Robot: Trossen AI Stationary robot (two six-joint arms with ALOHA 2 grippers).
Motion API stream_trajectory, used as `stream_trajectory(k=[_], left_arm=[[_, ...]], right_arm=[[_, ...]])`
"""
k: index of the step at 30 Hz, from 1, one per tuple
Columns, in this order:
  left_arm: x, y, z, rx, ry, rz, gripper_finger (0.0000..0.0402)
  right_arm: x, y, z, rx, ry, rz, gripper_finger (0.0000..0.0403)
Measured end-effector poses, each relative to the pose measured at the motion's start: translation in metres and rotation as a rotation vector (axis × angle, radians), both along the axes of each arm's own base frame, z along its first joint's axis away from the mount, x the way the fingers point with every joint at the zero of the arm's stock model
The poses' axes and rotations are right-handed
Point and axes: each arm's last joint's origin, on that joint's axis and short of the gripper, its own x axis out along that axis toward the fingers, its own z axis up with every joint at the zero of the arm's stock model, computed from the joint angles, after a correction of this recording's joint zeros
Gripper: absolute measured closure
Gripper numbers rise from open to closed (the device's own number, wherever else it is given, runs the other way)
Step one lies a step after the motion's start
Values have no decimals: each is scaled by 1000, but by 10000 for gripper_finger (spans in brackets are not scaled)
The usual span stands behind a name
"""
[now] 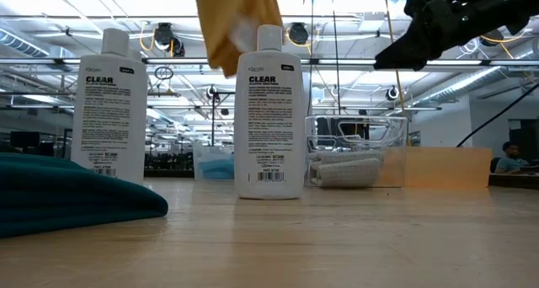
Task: Pick & Place Kitchen Items
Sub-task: Put the yellow towel into the transparent bin
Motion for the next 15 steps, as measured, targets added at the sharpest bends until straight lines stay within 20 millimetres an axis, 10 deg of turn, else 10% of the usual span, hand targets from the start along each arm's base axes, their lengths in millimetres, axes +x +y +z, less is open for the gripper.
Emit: stream_trajectory(k=[15], left_arm=[[89, 38, -93, 75, 312, 171, 387]], right_arm=[[54, -16, 24, -37, -168, 24, 225]])
